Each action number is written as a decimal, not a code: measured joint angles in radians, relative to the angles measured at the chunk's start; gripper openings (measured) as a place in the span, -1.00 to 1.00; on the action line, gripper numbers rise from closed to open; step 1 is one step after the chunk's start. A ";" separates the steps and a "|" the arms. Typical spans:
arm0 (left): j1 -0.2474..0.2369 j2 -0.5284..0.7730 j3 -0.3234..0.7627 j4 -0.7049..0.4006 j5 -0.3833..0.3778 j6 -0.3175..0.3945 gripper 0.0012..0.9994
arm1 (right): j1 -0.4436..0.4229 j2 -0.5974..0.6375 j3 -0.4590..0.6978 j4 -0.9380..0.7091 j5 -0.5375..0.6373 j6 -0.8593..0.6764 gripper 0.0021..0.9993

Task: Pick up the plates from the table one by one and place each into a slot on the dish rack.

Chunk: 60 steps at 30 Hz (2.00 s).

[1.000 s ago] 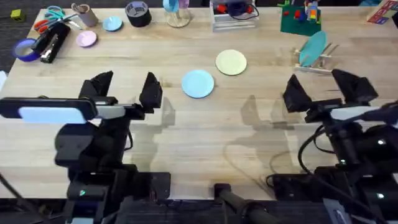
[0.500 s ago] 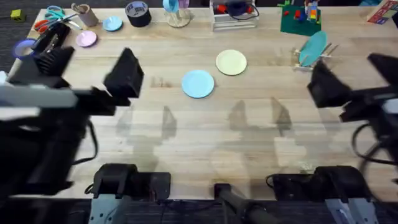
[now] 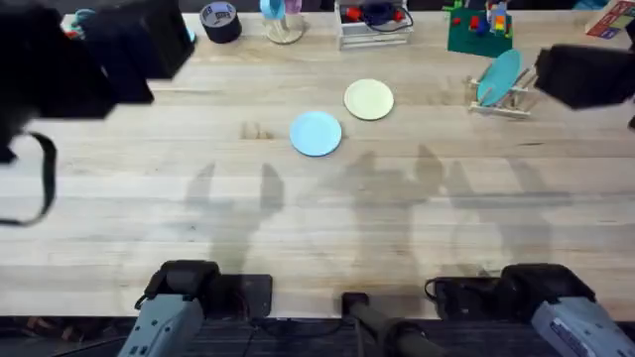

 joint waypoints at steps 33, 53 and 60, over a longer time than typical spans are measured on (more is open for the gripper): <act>0.000 0.485 0.300 -0.329 0.115 -0.065 -0.85 | 0.000 0.420 0.283 -0.310 0.000 0.001 0.99; 0.131 0.678 0.292 -0.382 0.585 0.016 -0.92 | 0.000 0.420 0.283 -0.309 0.000 0.001 0.99; 0.145 0.758 0.144 -0.236 0.730 0.058 -0.92 | 0.000 0.420 0.283 -0.309 0.000 0.001 0.99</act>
